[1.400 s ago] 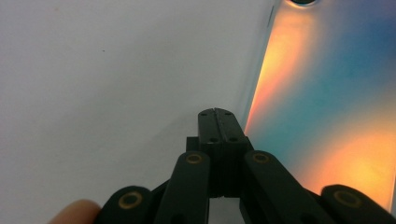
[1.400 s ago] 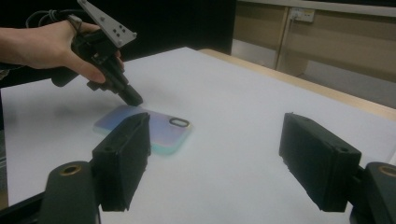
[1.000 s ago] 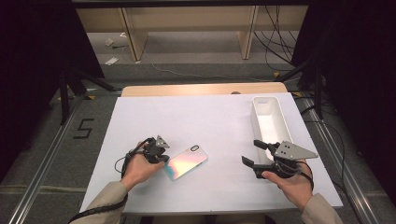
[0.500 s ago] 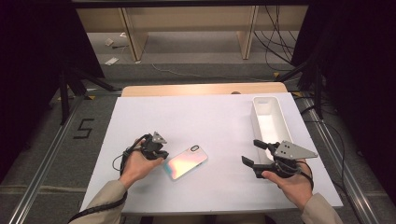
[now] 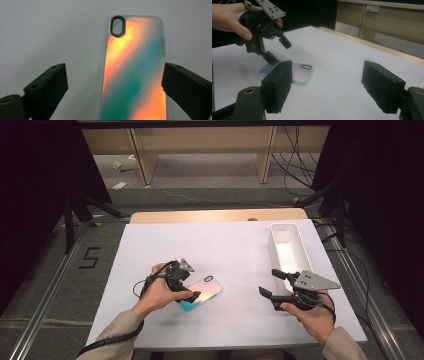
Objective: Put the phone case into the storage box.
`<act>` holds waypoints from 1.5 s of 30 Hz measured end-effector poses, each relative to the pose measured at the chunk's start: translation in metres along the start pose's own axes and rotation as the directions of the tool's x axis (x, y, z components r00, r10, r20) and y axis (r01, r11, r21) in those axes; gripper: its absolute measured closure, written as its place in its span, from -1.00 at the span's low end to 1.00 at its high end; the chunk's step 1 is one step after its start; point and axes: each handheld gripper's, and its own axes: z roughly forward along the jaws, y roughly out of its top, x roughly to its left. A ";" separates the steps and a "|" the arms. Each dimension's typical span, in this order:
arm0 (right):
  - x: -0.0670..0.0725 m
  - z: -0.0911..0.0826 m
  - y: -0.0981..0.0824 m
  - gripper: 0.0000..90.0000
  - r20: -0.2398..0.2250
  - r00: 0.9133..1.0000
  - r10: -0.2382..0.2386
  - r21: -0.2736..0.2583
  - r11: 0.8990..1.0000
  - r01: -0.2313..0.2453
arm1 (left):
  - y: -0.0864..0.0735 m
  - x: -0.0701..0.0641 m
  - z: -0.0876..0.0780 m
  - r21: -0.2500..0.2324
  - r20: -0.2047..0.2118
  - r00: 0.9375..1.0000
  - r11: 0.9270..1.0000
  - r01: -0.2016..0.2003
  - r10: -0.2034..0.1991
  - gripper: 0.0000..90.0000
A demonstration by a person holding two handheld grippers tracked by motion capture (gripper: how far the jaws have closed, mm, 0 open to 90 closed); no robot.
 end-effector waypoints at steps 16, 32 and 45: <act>0.000 0.000 0.001 -0.43 0.000 1.000 -0.004 -0.003 1.000 0.004 | 0.014 -0.017 0.024 0.172 0.027 0.990 0.975 -0.141 0.139 -0.95; 0.000 0.000 0.000 -0.43 -0.003 1.000 -0.003 0.000 1.000 0.003 | 0.014 -0.018 0.032 0.224 0.030 0.990 0.964 -0.144 0.141 -0.91; 0.000 0.001 0.000 -0.43 -0.006 1.000 -0.001 0.004 1.000 0.001 | 0.017 -0.015 0.035 0.244 0.058 0.989 0.959 -0.147 0.137 -0.87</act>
